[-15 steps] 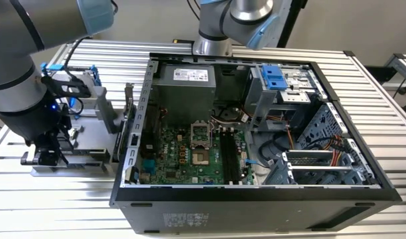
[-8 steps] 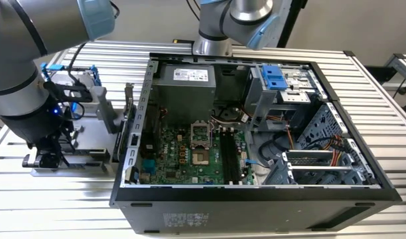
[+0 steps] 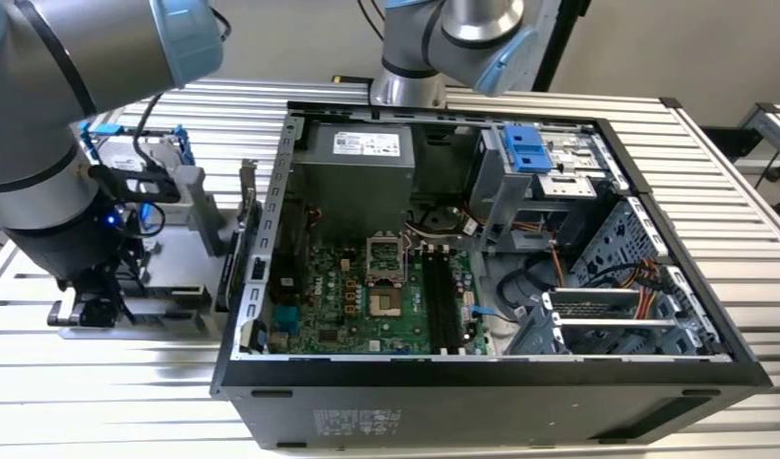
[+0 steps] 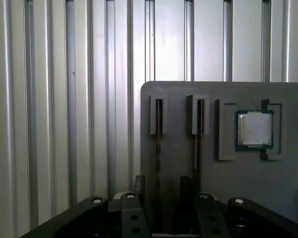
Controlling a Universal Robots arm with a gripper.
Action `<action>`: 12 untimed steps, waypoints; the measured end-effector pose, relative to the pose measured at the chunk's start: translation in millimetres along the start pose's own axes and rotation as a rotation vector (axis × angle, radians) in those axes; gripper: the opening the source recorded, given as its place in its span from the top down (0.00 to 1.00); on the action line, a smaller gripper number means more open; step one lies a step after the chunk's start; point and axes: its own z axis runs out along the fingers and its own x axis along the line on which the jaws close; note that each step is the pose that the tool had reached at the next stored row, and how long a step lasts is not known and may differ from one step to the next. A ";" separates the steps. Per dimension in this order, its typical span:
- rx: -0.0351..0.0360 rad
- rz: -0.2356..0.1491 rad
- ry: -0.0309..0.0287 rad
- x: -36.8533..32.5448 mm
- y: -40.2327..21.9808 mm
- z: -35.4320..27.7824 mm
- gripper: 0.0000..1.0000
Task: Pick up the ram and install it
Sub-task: 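Pick up the ram and move it above insertion slot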
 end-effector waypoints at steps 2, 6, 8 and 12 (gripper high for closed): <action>0.0000 0.000 0.0018 0.0 0.0 2.3 0.00; 0.0002 0.002 0.0047 0.1 0.2 7.1 0.00; 0.0002 0.004 0.0055 0.1 0.6 9.4 0.00; 0.0003 0.013 0.0062 0.1 0.9 13.6 0.00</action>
